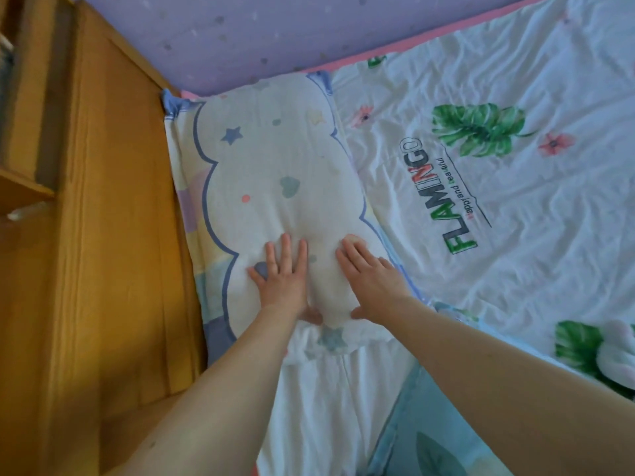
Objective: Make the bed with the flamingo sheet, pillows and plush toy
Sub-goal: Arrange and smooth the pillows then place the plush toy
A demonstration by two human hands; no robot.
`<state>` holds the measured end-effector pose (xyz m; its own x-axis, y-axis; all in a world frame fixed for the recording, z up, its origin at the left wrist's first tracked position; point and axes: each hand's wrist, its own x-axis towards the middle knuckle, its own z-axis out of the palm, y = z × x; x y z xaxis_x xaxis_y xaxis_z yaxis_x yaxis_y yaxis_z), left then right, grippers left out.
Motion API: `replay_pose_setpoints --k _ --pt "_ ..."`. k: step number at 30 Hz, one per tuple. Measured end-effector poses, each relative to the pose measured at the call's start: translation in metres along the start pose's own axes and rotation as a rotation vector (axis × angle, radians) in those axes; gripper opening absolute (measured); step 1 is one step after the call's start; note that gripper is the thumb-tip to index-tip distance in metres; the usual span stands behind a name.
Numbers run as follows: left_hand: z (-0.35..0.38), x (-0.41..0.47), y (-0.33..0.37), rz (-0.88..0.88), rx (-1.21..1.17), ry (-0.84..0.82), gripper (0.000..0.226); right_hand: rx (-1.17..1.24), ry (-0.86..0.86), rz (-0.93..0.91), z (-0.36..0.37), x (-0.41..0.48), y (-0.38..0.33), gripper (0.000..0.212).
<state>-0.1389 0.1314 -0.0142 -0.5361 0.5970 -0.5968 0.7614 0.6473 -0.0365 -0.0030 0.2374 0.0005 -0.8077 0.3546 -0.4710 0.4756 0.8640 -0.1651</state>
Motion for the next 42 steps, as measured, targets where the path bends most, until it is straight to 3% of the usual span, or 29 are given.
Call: replay_pose_setpoints --k 5,10,16,21,29,42 --pt "0.024 0.026 0.002 0.000 0.005 0.021 0.155 -0.046 -0.082 0.072 0.031 0.022 -0.001 0.121" --pt "0.042 0.048 -0.001 -0.023 0.001 0.051 0.161 -0.027 -0.081 0.101 0.051 0.053 -0.006 0.086" --pt "0.047 0.067 -0.003 -0.027 -0.026 0.123 0.162 -0.137 -0.126 0.110 0.059 0.075 -0.002 0.093" --pt "0.053 0.067 -0.002 -0.023 -0.029 0.144 0.157 -0.180 -0.190 0.092 0.061 0.082 -0.005 0.069" --pt "0.051 0.070 0.002 -0.082 0.000 0.160 0.162 -0.157 -0.154 0.073 0.065 0.086 0.000 0.092" --pt "0.044 0.064 0.013 -0.154 0.086 0.172 0.161 -0.089 -0.102 0.004 0.069 0.090 0.008 0.110"
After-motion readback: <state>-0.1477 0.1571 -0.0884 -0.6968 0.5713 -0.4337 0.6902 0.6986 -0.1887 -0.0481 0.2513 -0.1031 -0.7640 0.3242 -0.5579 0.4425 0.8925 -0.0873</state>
